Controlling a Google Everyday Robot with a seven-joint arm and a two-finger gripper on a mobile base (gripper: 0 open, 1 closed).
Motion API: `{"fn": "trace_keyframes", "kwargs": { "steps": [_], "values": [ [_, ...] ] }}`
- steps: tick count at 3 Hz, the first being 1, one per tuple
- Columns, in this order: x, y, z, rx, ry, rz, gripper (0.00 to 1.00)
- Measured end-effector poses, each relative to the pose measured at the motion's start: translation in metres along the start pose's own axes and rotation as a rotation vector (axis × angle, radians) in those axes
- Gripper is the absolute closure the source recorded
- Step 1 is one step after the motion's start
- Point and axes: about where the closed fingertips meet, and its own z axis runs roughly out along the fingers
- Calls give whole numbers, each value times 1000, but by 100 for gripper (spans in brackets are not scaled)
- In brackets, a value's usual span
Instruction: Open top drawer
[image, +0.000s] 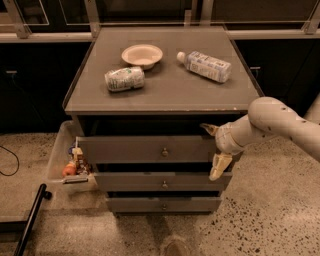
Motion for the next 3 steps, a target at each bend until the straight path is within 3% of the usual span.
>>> {"fn": "trace_keyframes", "kwargs": {
  "steps": [3],
  "values": [
    [17,-7,7,2,1,29,0]
  ]
}}
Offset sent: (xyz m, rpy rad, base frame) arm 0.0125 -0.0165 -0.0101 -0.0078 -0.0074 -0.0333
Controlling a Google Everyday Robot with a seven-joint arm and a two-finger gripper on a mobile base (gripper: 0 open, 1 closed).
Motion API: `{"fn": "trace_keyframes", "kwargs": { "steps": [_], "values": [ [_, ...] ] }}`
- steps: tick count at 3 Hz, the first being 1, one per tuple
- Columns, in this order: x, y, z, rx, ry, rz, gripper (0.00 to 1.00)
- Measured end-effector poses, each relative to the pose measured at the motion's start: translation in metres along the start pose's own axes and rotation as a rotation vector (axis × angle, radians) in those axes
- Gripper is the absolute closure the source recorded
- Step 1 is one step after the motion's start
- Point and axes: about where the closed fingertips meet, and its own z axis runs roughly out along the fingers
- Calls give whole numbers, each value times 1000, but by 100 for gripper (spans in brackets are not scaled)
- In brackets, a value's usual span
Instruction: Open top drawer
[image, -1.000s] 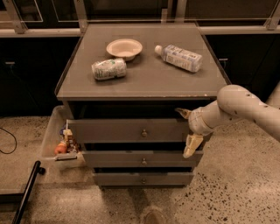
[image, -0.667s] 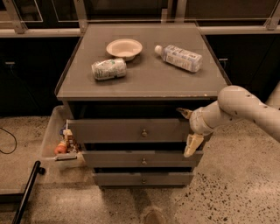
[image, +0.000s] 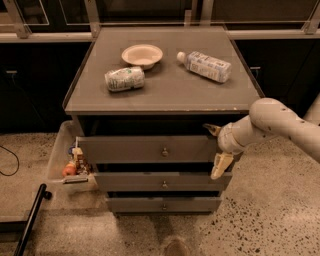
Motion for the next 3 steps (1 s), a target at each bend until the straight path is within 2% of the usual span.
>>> {"fn": "trace_keyframes", "kwargs": {
  "steps": [2,3],
  "values": [
    [0,0,0,0,0,0,41],
    [-2,0,-3,-3,-5,-1,66]
  ]
}}
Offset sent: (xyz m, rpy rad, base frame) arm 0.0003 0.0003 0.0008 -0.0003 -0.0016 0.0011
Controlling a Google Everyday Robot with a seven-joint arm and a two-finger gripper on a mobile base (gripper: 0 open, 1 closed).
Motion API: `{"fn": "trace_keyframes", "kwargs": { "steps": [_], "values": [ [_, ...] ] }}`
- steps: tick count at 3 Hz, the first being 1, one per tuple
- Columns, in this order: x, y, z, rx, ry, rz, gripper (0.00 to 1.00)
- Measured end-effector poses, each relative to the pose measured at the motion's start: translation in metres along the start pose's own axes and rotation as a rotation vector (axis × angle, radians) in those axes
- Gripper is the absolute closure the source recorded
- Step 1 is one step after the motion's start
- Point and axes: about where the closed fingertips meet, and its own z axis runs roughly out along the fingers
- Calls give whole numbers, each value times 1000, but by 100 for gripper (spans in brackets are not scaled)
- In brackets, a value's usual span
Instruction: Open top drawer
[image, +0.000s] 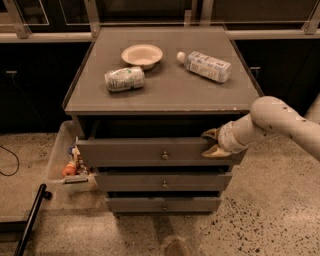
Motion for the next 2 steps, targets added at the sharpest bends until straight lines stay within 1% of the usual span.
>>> {"fn": "trace_keyframes", "kwargs": {
  "steps": [1,2],
  "values": [
    [-2,-1,-3,0,0,0,63],
    [-2,-1,-3,0,-1,0,41]
  ]
}}
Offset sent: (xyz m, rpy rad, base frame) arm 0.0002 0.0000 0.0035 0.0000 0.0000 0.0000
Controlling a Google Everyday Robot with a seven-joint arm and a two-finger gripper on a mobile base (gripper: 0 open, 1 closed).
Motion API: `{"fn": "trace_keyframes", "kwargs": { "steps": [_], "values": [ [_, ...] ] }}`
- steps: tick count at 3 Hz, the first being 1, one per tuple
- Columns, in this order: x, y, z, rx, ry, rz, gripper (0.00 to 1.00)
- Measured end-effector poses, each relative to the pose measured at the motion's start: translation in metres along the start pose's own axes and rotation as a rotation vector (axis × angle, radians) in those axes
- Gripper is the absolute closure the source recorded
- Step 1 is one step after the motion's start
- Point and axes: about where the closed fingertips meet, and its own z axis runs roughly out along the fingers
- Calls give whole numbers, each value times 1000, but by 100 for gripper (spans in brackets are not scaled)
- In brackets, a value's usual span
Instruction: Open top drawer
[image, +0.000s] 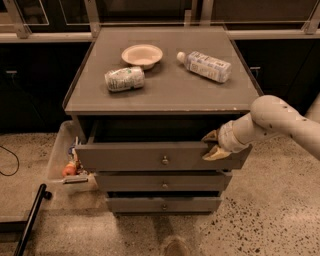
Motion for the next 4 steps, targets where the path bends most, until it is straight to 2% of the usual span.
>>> {"fn": "trace_keyframes", "kwargs": {
  "steps": [1,2,3,4],
  "values": [
    [2,-3,4,0,-27,29,18],
    [11,14,4,-36,-29,73,22],
    [12,23,0,-46,-30,81,45],
    [8,42,-13,-56,-19,80,67]
  ]
}}
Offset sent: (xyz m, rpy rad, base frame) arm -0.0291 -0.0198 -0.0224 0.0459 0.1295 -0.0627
